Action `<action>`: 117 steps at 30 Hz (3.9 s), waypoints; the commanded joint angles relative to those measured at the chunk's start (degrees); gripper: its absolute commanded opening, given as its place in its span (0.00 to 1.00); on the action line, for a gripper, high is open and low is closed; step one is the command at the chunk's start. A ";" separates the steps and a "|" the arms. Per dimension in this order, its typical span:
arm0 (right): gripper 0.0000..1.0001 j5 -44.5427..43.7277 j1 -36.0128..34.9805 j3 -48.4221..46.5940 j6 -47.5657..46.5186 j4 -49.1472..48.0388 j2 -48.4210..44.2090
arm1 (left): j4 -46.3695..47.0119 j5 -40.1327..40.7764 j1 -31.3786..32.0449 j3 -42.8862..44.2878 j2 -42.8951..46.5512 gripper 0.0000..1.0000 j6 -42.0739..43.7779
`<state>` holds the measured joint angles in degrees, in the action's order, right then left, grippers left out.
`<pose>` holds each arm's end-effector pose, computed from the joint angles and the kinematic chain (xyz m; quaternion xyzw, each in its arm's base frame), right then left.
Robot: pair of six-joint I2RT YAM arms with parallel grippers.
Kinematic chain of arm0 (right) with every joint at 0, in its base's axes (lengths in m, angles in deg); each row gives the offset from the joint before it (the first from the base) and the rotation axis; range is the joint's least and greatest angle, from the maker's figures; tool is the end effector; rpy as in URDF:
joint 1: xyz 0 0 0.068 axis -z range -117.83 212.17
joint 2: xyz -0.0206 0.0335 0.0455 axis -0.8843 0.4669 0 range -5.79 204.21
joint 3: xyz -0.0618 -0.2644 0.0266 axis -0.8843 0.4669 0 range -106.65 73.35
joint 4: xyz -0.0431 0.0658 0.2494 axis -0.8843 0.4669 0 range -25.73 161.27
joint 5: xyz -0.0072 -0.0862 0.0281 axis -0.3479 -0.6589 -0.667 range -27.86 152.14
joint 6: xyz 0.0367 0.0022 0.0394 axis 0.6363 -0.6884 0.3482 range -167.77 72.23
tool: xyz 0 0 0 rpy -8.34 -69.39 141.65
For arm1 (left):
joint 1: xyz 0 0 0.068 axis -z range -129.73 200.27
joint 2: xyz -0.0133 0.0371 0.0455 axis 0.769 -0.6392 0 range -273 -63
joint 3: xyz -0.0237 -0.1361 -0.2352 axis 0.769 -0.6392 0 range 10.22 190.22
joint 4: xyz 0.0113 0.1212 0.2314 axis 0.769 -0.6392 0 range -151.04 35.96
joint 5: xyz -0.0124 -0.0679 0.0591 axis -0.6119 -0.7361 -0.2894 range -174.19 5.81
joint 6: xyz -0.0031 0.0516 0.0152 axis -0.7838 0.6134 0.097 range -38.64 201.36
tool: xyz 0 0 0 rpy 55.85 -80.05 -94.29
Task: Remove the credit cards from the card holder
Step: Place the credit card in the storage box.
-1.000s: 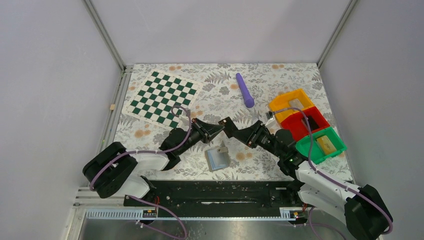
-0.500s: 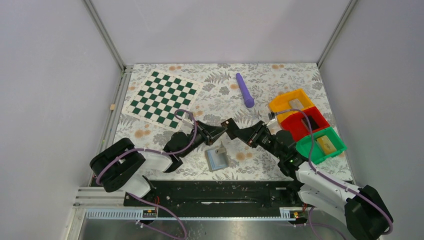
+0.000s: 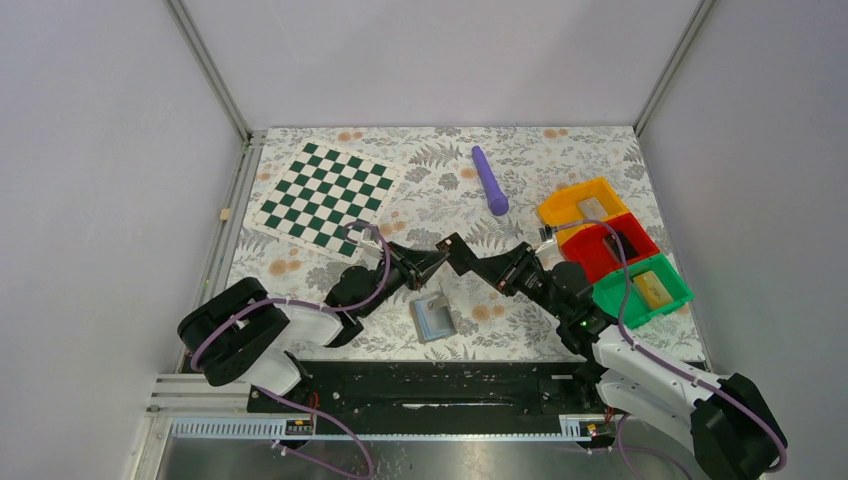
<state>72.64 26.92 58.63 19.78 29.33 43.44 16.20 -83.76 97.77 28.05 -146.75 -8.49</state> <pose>0.1534 0.1164 0.2249 0.1327 0.6919 0.5926 0.3906 0.1727 -0.1880 0.1849 -0.2481 0.6330 -0.6822 0.2690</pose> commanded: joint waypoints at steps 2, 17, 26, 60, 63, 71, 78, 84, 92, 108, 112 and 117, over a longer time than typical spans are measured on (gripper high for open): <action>0.27 -0.64 -0.17 0.48 0.22 -0.24 0.12 | 4.09 2.69 0.51 -0.30 1.65 0.00 0.91; 0.14 0.92 -0.15 -0.64 -0.93 -1.90 2.17 | 4.90 2.56 1.05 -0.11 0.86 0.00 0.81; 0.00 0.55 -0.18 -0.71 -2.04 -1.75 1.02 | 7.15 1.76 0.99 -0.33 -1.07 0.07 -0.38; 0.00 13.89 62.12 -47.98 -48.63 79.79 12.13 | -87.65 -11.71 -5.23 25.64 33.25 0.99 49.41; 0.00 13.34 65.02 -48.91 -49.53 82.08 13.14 | -94.72 -10.31 -5.21 28.47 32.70 0.99 56.40; 0.00 7.71 69.18 -49.13 -52.03 84.69 17.08 | -101.44 -17.02 -5.66 31.80 32.36 0.99 61.95; 0.01 7.45 69.64 -50.70 -53.38 80.07 23.80 | -104.61 -16.26 -5.67 32.17 34.11 0.99 67.13; 0.01 8.74 70.31 -53.73 -54.24 78.09 29.60 | -104.84 -16.18 -5.64 31.62 33.99 0.99 66.97; 0.01 11.54 70.94 -53.78 -51.72 71.65 35.28 | -105.24 -15.14 -5.66 32.10 33.03 0.99 67.17; 0.03 18.39 71.95 -58.07 -50.35 68.79 44.25 | -105.47 -7.97 -5.61 31.98 36.49 0.99 67.17; 0.04 19.47 72.63 -58.45 -50.61 68.87 45.90 | -105.04 -6.33 -5.62 31.58 37.65 0.99 67.08; 0.05 20.19 72.85 -58.40 -50.23 68.95 47.82 | -104.98 -5.86 -5.63 31.75 37.44 0.99 67.17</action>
<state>90.67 99.09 2.20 -31.19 98.40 89.36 -90.40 -91.69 92.20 58.52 -109.81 57.65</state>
